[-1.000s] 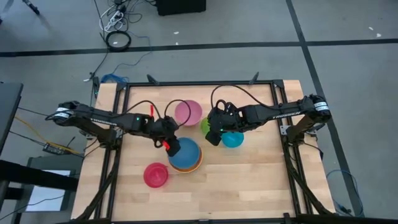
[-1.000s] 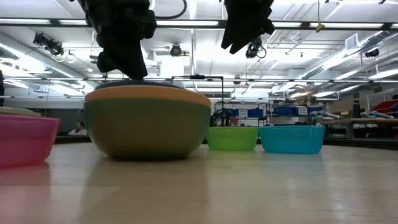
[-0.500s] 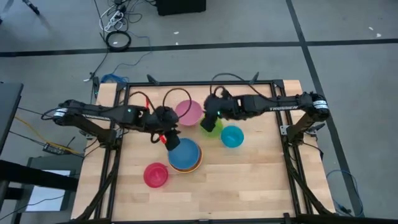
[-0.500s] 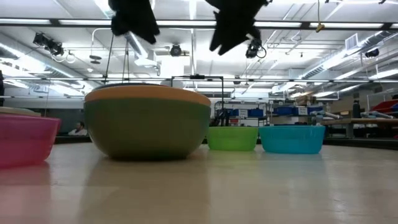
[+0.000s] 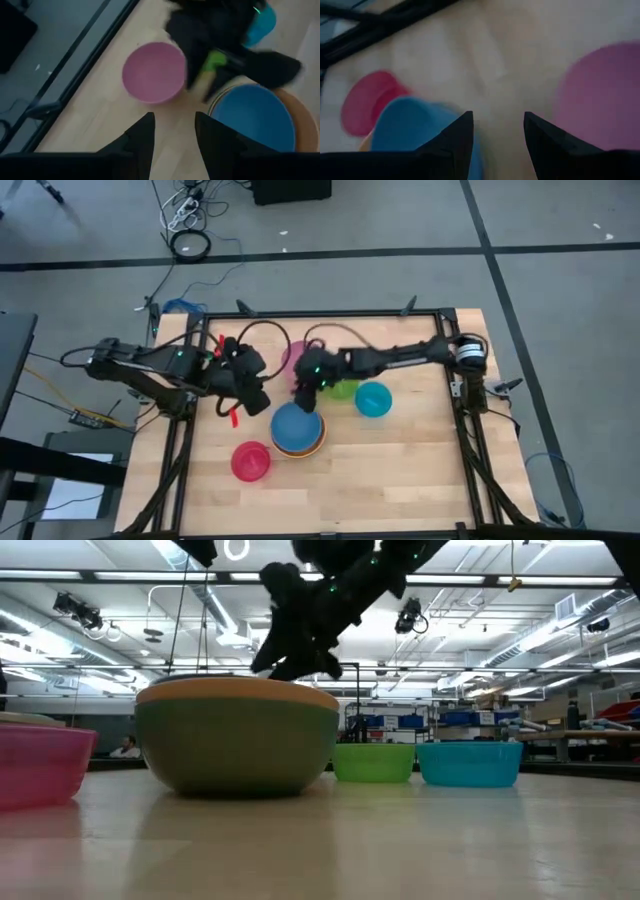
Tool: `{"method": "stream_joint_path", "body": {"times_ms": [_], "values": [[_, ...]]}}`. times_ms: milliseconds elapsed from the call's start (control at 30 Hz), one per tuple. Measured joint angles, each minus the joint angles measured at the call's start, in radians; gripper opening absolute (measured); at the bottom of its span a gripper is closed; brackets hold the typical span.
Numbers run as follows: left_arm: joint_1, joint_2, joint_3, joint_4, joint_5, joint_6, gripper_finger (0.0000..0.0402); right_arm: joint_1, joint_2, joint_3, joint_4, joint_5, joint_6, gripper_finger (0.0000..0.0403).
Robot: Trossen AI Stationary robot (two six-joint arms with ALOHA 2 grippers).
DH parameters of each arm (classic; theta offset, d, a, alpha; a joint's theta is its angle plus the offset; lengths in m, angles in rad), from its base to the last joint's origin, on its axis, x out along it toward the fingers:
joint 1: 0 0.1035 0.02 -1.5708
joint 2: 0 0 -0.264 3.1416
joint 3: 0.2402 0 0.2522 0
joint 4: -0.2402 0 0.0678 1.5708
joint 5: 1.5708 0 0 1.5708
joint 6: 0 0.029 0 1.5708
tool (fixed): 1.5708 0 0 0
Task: Nest bowls inside each other
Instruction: Stack the blue bowl on top of the orange bowl, then stack the pink bowl on top of the blue bowl
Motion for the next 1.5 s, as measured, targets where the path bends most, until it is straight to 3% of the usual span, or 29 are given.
{"method": "stream_joint_path", "body": {"times_ms": [167,467,733,933,1300,1500], "values": [[-0.006,0.001,0.000,-0.026,-0.026,-0.028,0.0149,0.056,0.048,-0.001,-0.024,-0.023,0.042,0.0162],[-0.006,0.001,0.000,-0.035,-0.059,-0.027,0.0149,0.007,-0.077,0.003,-0.004,0.194,-0.084,0.0154],[-0.006,0.001,0.000,-0.065,-0.104,-0.034,0.0149,-0.118,-0.038,0.001,-0.005,0.077,-0.161,0.0176],[-0.006,0.001,0.000,-0.068,-0.142,-0.035,0.0149,-0.120,0.031,0.002,-0.004,0.002,-0.176,0.0212],[-0.005,0.001,-0.001,-0.075,-0.183,-0.035,0.0149,-0.096,0.061,0.001,-0.065,0.121,-0.265,0.0215],[-0.005,0.001,-0.001,-0.078,-0.185,-0.035,0.0149,-0.099,0.061,0.001,-0.127,0.131,-0.274,0.0211]]}}
